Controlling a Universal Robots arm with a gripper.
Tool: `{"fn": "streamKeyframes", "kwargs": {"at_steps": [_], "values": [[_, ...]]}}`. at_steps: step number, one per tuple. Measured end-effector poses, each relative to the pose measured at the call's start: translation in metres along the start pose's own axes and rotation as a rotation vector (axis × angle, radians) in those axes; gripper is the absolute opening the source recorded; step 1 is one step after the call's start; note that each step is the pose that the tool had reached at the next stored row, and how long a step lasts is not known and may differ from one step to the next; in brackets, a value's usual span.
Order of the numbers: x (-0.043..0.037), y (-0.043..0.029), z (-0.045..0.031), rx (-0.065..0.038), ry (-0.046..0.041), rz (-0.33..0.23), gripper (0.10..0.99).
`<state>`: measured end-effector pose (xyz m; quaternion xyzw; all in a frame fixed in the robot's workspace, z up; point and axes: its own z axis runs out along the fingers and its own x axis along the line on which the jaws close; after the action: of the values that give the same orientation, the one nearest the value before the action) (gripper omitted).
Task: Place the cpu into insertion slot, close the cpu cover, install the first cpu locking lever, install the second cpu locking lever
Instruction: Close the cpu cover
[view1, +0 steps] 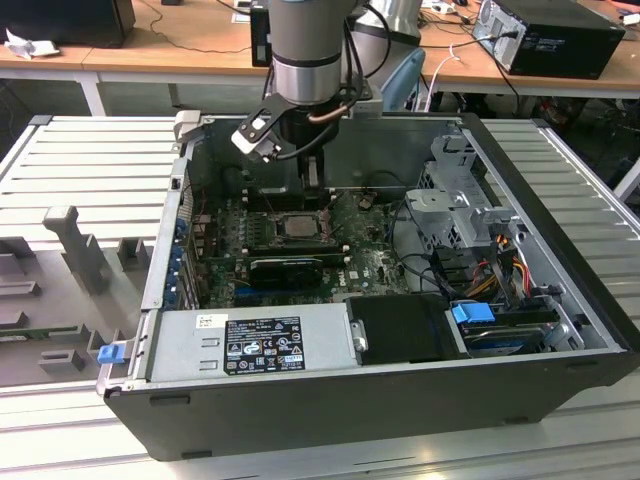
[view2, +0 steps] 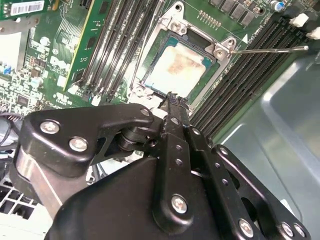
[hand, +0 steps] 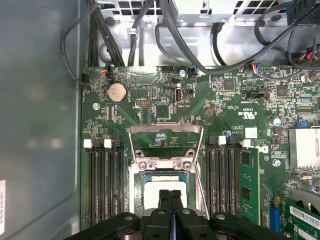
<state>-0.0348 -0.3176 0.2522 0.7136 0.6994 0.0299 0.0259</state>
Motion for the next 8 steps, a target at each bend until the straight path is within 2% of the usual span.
{"fn": "streamKeyframes", "kwargs": {"at_steps": [2,3,6,8], "values": [[0.0001,0.0006,-0.0076,0.0,0.0,0.0,0.106],[0.0002,0.0007,-0.009,0.0,0.0001,0.0,0.106],[0.0007,0.0043,-0.0088,0.0,0.0,0.0,0.106],[0.001,0.0091,-0.0084,0.0,0.0,0.0,0.106]]}}
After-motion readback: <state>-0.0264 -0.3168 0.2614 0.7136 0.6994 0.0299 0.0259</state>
